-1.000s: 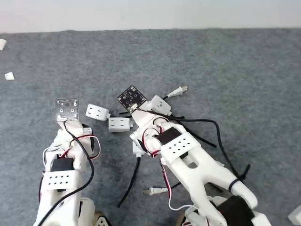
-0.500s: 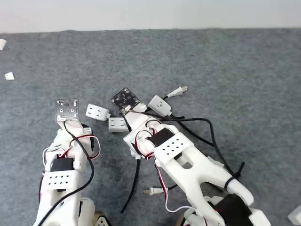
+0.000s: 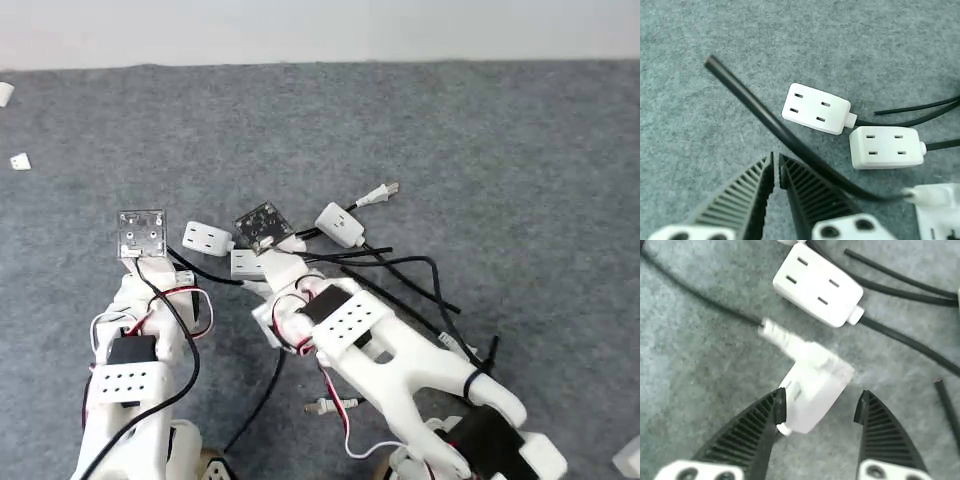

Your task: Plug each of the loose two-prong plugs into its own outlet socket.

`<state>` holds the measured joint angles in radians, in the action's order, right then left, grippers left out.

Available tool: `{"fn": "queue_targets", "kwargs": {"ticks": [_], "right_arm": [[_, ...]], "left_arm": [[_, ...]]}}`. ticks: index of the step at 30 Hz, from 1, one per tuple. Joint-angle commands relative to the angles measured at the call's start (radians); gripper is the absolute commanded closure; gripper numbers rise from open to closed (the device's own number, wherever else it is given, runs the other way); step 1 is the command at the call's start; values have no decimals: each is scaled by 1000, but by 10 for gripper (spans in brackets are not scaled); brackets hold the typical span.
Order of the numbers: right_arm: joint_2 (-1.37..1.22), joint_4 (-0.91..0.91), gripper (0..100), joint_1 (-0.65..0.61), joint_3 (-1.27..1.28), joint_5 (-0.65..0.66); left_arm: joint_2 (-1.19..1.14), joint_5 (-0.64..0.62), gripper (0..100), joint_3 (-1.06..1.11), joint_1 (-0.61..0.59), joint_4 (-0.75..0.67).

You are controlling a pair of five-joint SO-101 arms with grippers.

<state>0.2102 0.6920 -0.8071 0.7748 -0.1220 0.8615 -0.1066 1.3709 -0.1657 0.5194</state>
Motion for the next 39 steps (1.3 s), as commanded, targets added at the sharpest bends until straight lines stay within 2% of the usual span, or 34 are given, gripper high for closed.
{"fn": "queue_targets", "kwargs": {"ticks": [1,6,11,17,22,27,34,39], "right_arm": [[-15,-21,772,-28,-51,-17],[-139,-4,787,-27,-138,-14],[-260,97,991,-27,-279,-5],[-245,162,990,15,-315,29],[-31,257,991,122,-278,41],[252,414,991,343,-227,140],[521,555,991,782,-187,252],[596,530,991,1153,-57,341]], "left_arm": [[18,-2,985,-10,-6,-31],[18,-8,985,-13,-57,-78],[18,-11,985,-13,-58,-81],[18,-11,985,-13,-58,-81],[18,-11,985,-13,-57,-84],[18,-11,983,-13,-54,-86],[11,-12,884,-5,-31,-83],[8,-64,889,-5,-29,-80]]}}
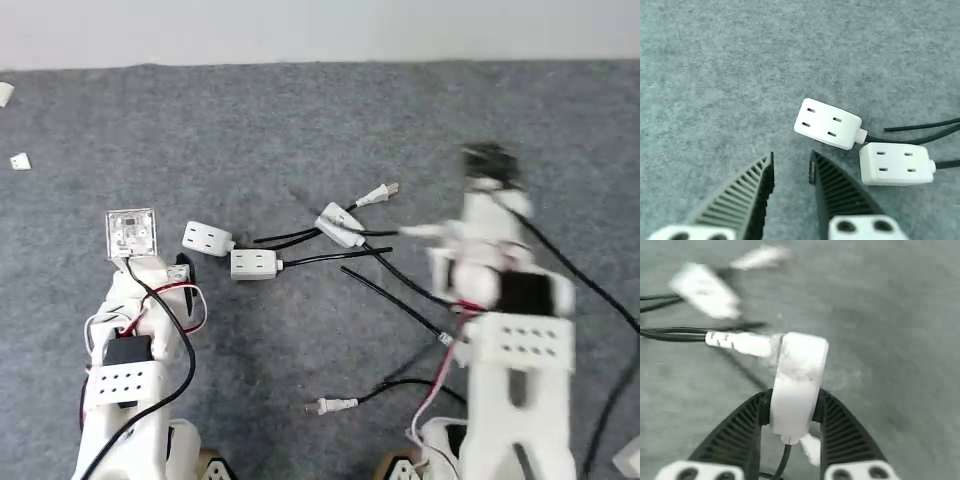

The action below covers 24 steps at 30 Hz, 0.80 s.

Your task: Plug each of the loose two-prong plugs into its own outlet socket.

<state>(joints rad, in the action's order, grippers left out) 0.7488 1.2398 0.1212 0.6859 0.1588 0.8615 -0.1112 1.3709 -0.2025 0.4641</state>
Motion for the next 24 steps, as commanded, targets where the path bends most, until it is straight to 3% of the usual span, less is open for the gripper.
{"fn": "queue_targets", "kwargs": {"ticks": [1,6,9,11,15,18,24], "right_arm": [[59,-45,991,308,61,80],[58,-269,991,630,221,172],[56,-340,983,723,265,204],[45,-329,917,756,267,203],[25,-314,775,760,267,209],[42,-285,816,731,247,209],[162,-101,893,604,172,199]], "left_arm": [[8,-80,889,-5,8,-23],[-64,-91,885,-47,28,11],[-169,-95,885,-102,29,11],[-252,-97,885,-147,31,12],[-396,-98,883,-262,48,78],[-463,-101,864,-334,77,143],[-477,-299,759,-387,209,249]]}}
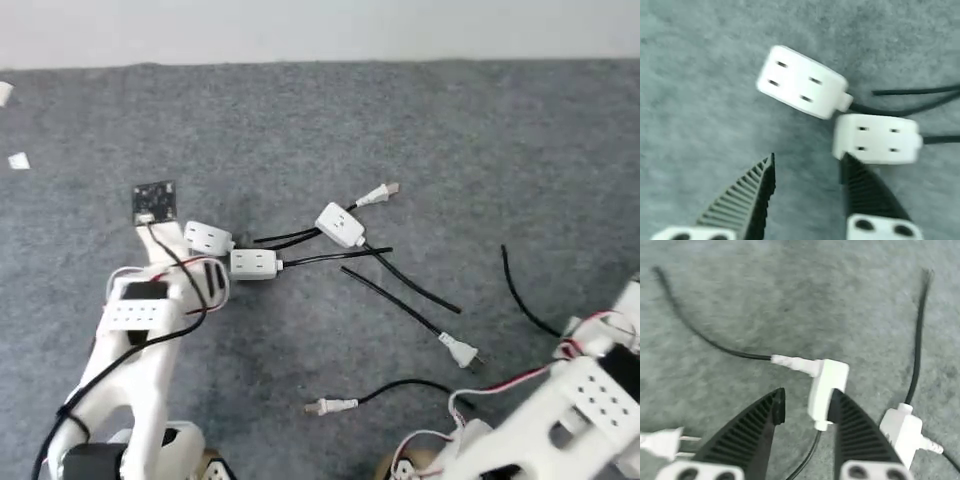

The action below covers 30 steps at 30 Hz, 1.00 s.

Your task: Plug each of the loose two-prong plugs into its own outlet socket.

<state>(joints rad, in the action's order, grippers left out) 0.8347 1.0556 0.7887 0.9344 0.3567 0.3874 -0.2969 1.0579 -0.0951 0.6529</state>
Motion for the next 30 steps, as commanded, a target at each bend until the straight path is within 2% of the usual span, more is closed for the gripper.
{"fn": "queue_targets", "kwargs": {"ticks": [1,5,7,10,14,18,21,26,30], "right_arm": [[104,122,894,-96,-77,-8],[202,225,894,-274,5,-54],[223,176,894,-329,58,-49],[213,107,894,-346,120,-48],[145,19,894,-429,204,-46],[30,-39,894,-455,201,-44],[-73,-68,894,-455,170,-44],[-236,-76,894,-455,106,-17],[-334,-90,894,-455,66,-6]], "left_arm": [[-3,-150,761,-84,129,72],[-17,-313,762,-134,212,94],[-44,-417,762,-171,253,94],[-153,-555,761,-254,331,100],[-348,-637,761,-398,336,149],[-443,-939,761,-558,324,261],[-476,-1120,761,-585,325,250],[-585,-1120,761,-599,276,166],[-640,-1123,761,-624,269,163]]}}
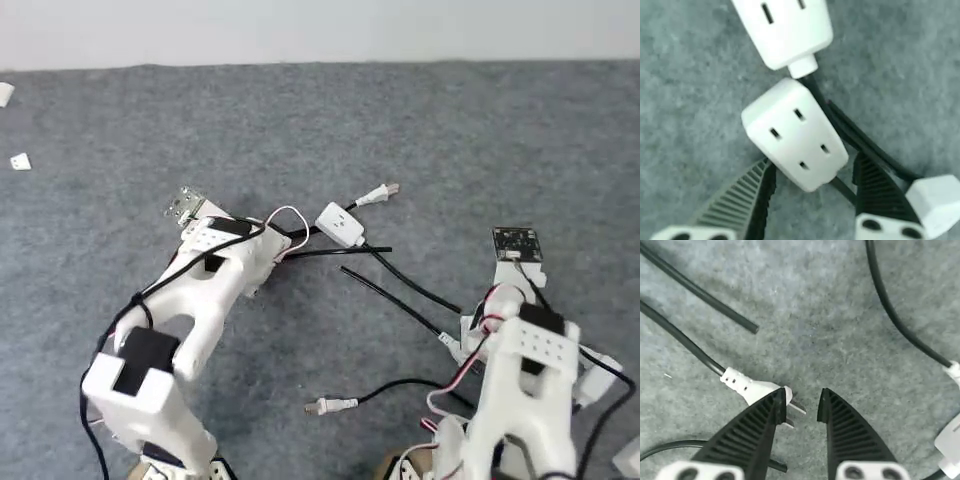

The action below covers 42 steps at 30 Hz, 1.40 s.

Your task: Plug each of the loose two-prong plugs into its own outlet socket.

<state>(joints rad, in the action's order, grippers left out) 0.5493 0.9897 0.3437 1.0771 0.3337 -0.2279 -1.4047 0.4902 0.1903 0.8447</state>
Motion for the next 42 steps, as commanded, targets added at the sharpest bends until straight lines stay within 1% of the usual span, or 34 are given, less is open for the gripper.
{"fn": "queue_targets", "kwargs": {"ticks": [1,8,10,11,13,14,15,18,21,23,27,31,33,35,37,39,40,42], "right_arm": [[-67,-35,894,-10,-80,18],[-104,-61,896,-10,-83,20],[-104,-61,897,-10,-83,20],[-104,-61,897,-10,-83,20],[-105,-76,898,-10,-81,20],[-110,-84,898,-10,-81,20],[-111,-90,898,-10,-81,20],[-113,-94,898,-10,-80,20],[-113,-96,898,-10,-78,20],[-113,-96,898,-10,-78,20],[-113,-96,898,-10,-77,20],[-113,-96,898,-10,-77,20],[-113,-96,898,-10,-77,20],[-113,-96,898,-10,-77,20],[-113,-96,898,-10,-77,20],[-113,-96,898,-10,-77,20],[-113,-96,898,-10,-77,20],[-113,-96,898,-10,-77,20]], "left_arm": [[-25,-17,761,-56,-17,-29],[-25,-17,769,-58,-17,-29],[-25,-14,818,-54,-11,-28],[-25,-12,861,-54,-8,-26],[-25,-9,986,-61,-8,6],[-23,-8,995,-68,-6,28],[-23,-3,974,-81,0,52],[-23,84,990,-104,48,140],[-15,212,989,-113,107,218],[9,310,989,-84,146,230],[117,451,989,42,261,227],[288,606,989,248,443,158],[397,651,988,348,480,75],[497,664,987,444,473,-41],[577,666,985,530,428,-141],[632,666,984,578,382,-209],[646,675,984,582,362,-216],[647,733,984,564,338,-176]]}}
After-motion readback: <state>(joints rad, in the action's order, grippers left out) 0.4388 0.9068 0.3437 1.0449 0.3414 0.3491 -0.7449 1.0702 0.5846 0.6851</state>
